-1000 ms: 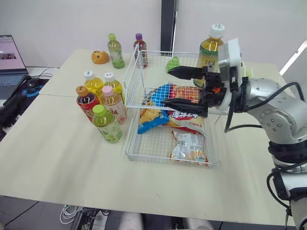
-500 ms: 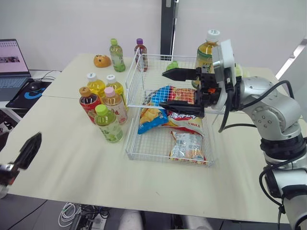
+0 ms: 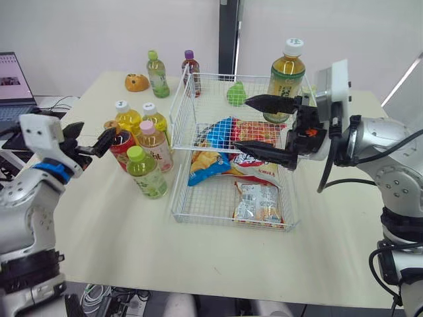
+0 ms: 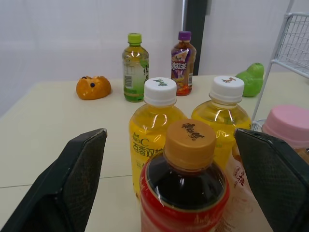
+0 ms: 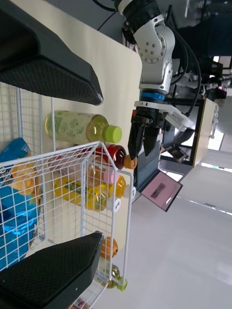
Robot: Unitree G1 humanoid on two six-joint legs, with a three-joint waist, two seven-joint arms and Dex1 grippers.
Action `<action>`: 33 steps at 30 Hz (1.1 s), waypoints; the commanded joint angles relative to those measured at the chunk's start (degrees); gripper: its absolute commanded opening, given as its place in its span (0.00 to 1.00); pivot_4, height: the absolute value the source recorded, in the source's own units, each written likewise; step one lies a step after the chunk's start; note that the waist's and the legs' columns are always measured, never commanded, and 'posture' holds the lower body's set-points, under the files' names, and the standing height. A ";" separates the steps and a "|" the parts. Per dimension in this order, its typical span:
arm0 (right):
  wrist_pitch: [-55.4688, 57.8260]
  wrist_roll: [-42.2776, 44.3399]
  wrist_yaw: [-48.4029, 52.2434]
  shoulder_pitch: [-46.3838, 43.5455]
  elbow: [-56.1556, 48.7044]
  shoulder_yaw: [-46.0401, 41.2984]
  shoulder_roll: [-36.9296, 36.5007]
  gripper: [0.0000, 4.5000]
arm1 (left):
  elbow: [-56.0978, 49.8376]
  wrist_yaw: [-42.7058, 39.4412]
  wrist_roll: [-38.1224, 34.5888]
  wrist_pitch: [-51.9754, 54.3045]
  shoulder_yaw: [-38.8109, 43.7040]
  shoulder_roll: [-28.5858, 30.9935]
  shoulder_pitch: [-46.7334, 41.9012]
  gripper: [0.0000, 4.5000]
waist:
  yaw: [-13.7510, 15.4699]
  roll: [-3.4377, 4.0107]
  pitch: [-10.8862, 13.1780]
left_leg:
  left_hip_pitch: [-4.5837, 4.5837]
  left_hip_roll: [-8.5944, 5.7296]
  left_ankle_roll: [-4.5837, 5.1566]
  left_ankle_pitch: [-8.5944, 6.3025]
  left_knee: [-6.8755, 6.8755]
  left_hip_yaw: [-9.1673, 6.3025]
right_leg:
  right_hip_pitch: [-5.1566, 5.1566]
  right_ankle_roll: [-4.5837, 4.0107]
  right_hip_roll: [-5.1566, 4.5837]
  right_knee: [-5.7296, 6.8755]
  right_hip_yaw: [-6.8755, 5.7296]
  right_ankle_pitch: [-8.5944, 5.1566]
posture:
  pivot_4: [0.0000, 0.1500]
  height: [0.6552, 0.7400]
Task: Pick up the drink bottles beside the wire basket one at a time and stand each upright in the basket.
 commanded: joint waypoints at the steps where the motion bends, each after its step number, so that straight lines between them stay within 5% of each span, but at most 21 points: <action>1: 0.97 2.42 -1.69 0.60 -3.64 -3.58 -1.35 1.00 | 2.98 -0.76 1.72 -3.31 -2.29 0.58 -2.69 0.97 | 0.03 0.00 0.00 | 0.01 0.00 0.00 0.00 -0.03 0.01 | -0.01 0.00 0.00 -0.01 0.00 0.00 | 1.00 1.00; 5: 2.01 3.80 -3.17 1.35 -5.20 -4.55 -2.13 1.00 | 5.41 -1.12 2.37 -5.24 -3.63 0.61 -3.91 0.97 | 0.05 0.00 0.01 | -0.03 0.00 -0.01 0.00 -0.10 0.02 | -0.04 0.00 0.00 -0.08 0.00 0.00 | 1.00 1.00; 8: 2.45 3.59 -4.25 0.23 -4.41 -3.52 -1.83 1.00 | 6.77 -1.70 1.87 -6.86 -3.44 0.26 -4.47 0.85 | 0.03 0.00 0.01 | -0.02 0.01 -0.01 0.00 -0.12 0.05 | -0.06 0.01 0.00 -0.08 0.01 0.00 | 1.00 1.00; 16: 1.93 1.97 -4.84 -1.21 -2.73 -0.74 -1.09 1.00 | 8.76 -2.43 1.88 -8.41 -3.94 0.01 -4.90 0.30 | 0.07 0.00 0.01 | -0.02 0.00 -0.02 0.00 -0.24 0.07 | -0.08 0.01 0.00 -0.15 0.01 0.00 | 1.00 1.00; 25: -0.09 0.02 -3.76 -0.49 -1.79 -0.07 -0.72 1.00 | 1.67 -7.82 -4.16 -3.35 -0.73 5.00 -3.92 0.30 | 0.14 -0.02 0.02 | -0.03 -0.02 -0.33 0.19 -0.75 0.16 | -0.22 0.01 0.00 -0.42 0.02 0.00 | 1.00 1.00; 33: -1.89 -1.20 -2.74 -1.70 0.36 0.37 0.82 1.00 | 0.75 -18.66 -16.26 13.50 3.56 24.90 -14.73 0.30 | 0.02 -0.19 0.14 | -0.67 -0.01 -0.38 0.23 -0.74 0.23 | -0.95 0.01 0.03 -0.44 0.06 0.00 | 1.00 1.00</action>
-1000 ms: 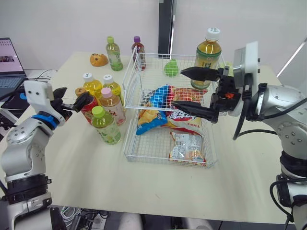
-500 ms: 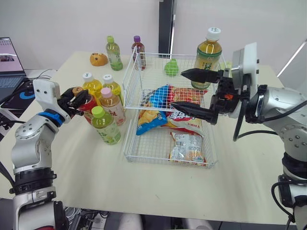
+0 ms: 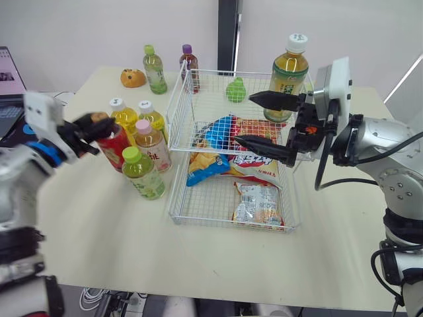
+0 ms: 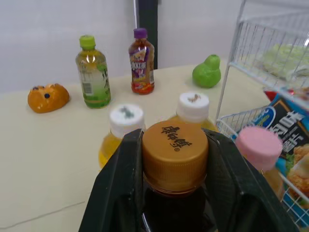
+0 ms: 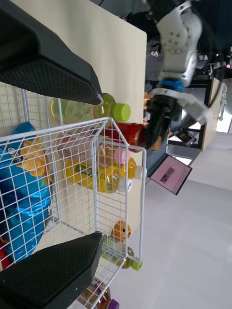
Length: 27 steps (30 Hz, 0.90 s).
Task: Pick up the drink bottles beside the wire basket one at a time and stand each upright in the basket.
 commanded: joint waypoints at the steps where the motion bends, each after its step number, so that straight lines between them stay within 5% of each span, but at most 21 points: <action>1: -2.23 -0.62 0.94 -1.61 0.22 -0.76 0.42 1.00 | -2.98 -5.80 -7.80 6.38 3.33 8.57 -9.66 0.30 | 0.15 0.00 0.00 | -0.05 -0.01 0.00 0.00 0.00 0.00 | -0.03 0.00 0.00 -0.04 0.00 0.00 | 1.00 1.00; 5: -3.67 -2.00 1.00 -2.56 2.10 -0.57 1.31 1.00 | 2.07 -12.33 -10.95 11.33 -3.32 13.72 -26.31 0.30 | 0.55 -0.04 0.04 | -0.30 -0.08 0.00 0.00 0.07 -0.06 | -0.17 0.03 -0.01 -0.09 -0.04 -0.02 | 1.00 1.00; 10: -4.83 -3.96 0.77 -2.72 2.94 -0.41 1.86 1.00 | 9.77 -18.00 -8.54 13.04 -13.16 9.10 -45.12 0.30 | 0.88 0.08 0.11 | -0.20 -0.18 0.02 0.00 0.16 -0.08 | -0.12 0.14 -0.02 0.08 0.04 -0.08 | 1.00 1.00; 14: -2.98 -3.87 -2.20 -0.27 -0.77 -2.69 0.78 1.00 | 16.11 -23.95 -6.25 12.87 -20.73 -0.91 -56.84 0.30 | 1.48 0.08 0.12 | -0.30 -0.13 0.03 0.01 0.37 -0.18 | -0.12 0.13 0.03 0.17 -0.05 -0.08 | 1.00 1.00; 27: 7.29 2.28 -15.50 8.34 -16.30 -12.15 -3.05 1.00 | 45.66 -30.85 9.89 -7.82 -27.20 -24.92 -66.20 0.30 | 0.62 0.57 0.43 | -0.50 -0.12 0.08 -0.04 0.80 -0.07 | -0.31 0.14 0.02 0.46 0.14 -0.09 | 1.00 1.00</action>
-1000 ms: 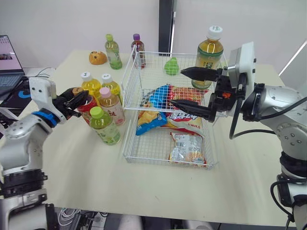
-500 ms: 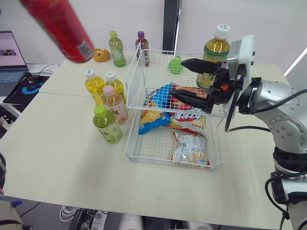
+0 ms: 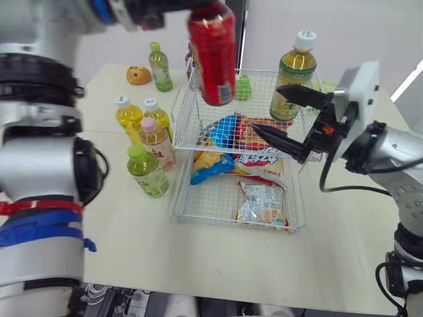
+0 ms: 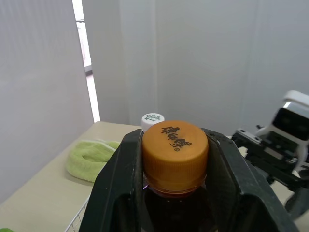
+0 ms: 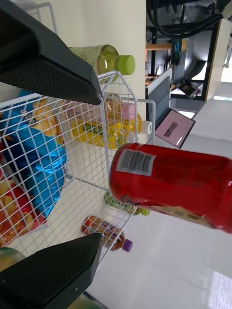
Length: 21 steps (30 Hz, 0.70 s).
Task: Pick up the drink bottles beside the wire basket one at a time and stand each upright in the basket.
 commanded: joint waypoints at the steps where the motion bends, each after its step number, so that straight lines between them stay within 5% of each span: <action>1: 2.10 2.74 -3.83 0.65 -4.75 -3.96 -1.37 1.00 | 4.61 0.38 2.80 -7.21 1.85 -3.11 -3.88 0.30 | -0.35 0.00 0.00 | 0.00 0.00 0.00 0.00 0.00 0.01 | -0.01 0.00 0.00 0.02 0.01 0.00 | 1.00 1.00; 13: 5.63 9.04 -11.87 3.17 -9.11 -7.35 -4.54 1.00 | 17.45 3.92 10.52 -21.82 4.16 -12.36 -6.78 0.30 | -0.68 0.01 0.01 | -0.28 -0.03 -0.01 0.01 0.06 0.06 | -0.39 0.02 0.00 0.26 0.11 -0.01 | 1.00 1.00; 21: 4.94 11.72 -13.81 3.23 -8.87 -6.90 -5.58 1.00 | 18.57 3.41 12.30 -22.72 6.49 -12.40 -7.46 0.87 | -0.67 0.02 0.00 | -0.28 -0.05 -0.01 0.01 0.11 0.05 | -0.37 0.05 0.00 0.31 0.11 -0.03 | 1.00 1.00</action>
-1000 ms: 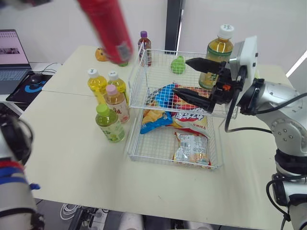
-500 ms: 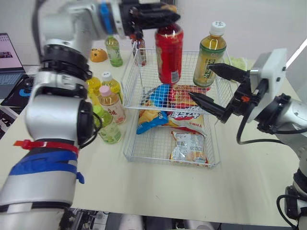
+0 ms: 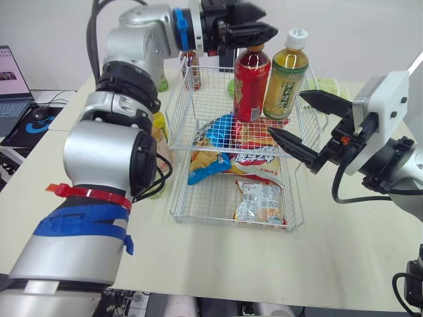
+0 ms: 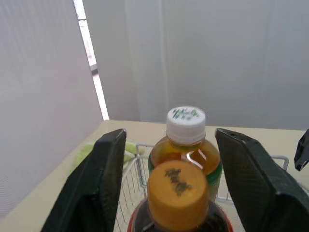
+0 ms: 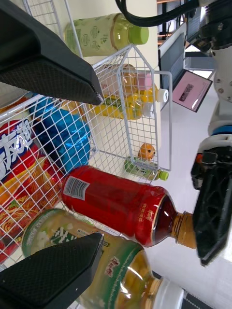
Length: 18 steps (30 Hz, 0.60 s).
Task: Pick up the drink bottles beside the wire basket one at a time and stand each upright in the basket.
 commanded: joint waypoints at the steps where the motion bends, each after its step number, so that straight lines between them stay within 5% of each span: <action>1: -1.33 1.42 -0.57 -0.42 -0.91 -0.91 -0.67 1.00 | -0.97 -0.25 0.23 -0.15 1.89 1.19 -1.60 0.95 | -0.02 0.00 0.00 | 0.01 0.00 0.00 0.00 0.03 0.00 | 0.00 0.00 0.00 0.05 0.01 0.00 | 1.00 1.00; 6: -2.90 1.67 3.02 -1.76 1.84 1.33 -0.63 1.00 | -4.97 -0.11 -0.66 4.22 4.08 6.71 0.37 1.00 | -0.52 0.01 0.00 | 0.05 0.02 -0.01 0.01 0.09 0.00 | -0.02 0.00 0.03 0.18 0.05 0.00 | 1.00 1.00; 11: -6.41 0.30 11.38 -5.61 7.51 6.77 0.49 1.00 | -18.38 4.76 -1.54 7.60 8.31 17.72 11.63 1.00 | -1.35 0.08 -0.03 | 0.24 0.07 -0.03 0.02 0.05 0.06 | 0.01 -0.01 0.07 0.30 0.17 0.00 | 1.00 1.00; 14: -8.96 -1.35 16.95 -8.44 11.89 9.94 1.31 1.00 | -32.91 8.99 -3.20 12.85 12.91 24.79 23.80 1.00 | -1.78 0.08 -0.03 | 0.31 0.12 -0.05 0.04 0.06 0.09 | 0.03 -0.02 0.07 0.38 0.20 0.01 | 1.00 1.00; 18: -13.13 -4.59 24.84 -12.84 18.73 15.15 4.29 1.00 | -59.12 17.89 -7.48 23.81 29.52 31.44 49.85 1.00 | -1.81 0.05 -0.04 | 0.34 0.16 -0.06 0.03 0.03 0.14 | 0.03 -0.03 0.06 0.36 0.29 0.01 | 1.00 1.00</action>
